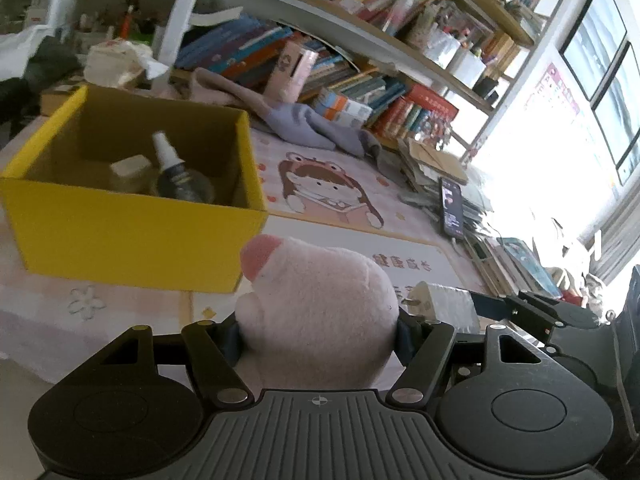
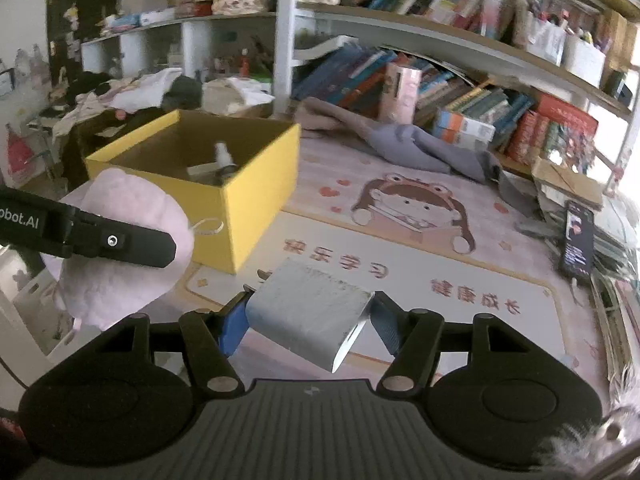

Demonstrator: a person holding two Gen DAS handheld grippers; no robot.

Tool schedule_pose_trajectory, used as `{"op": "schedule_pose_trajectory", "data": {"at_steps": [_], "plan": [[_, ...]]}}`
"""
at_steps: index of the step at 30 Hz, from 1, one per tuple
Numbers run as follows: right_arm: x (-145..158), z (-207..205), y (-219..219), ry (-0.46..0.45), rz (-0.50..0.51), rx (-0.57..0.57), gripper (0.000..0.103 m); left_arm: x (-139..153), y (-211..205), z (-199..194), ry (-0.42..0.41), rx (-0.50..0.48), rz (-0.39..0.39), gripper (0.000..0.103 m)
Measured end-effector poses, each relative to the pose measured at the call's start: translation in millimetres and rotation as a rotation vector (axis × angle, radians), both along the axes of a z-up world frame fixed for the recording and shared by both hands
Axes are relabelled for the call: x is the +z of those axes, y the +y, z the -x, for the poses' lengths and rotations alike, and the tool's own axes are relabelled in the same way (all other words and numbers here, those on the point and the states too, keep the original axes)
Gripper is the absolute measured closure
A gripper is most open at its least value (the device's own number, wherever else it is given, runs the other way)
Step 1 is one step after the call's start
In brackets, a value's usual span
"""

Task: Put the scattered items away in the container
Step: 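Carry the plush pig with left tool while right tool carries the block to the box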

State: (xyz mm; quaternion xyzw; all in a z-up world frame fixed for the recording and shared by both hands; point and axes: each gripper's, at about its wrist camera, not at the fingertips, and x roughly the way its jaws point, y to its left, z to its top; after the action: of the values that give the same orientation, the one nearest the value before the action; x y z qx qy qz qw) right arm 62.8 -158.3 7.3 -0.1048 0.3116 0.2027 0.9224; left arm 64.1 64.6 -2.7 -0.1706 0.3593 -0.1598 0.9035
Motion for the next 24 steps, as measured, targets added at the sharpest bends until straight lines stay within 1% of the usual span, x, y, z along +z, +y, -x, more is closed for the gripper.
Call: {"op": "schedule_pose_trajectory", "data": {"at_steps": [12, 20, 24], "plan": [[5.2, 12.7, 56.2, -0.017, 0.014, 0.159, 0.041, 3.4, 51.9, 36.7, -0.017, 0.137, 0.016, 0.034], [10.8, 11.1, 85.3, -0.037, 0.01, 0.262, 0.041, 10.0, 73.3, 47.7, -0.033, 0.223, 0.012, 0.034], [11.8, 5.2, 96.7, -0.038, 0.006, 0.298, 0.041, 10.1, 79.2, 49.2, -0.031, 0.251, 0.009, 0.034]]}}
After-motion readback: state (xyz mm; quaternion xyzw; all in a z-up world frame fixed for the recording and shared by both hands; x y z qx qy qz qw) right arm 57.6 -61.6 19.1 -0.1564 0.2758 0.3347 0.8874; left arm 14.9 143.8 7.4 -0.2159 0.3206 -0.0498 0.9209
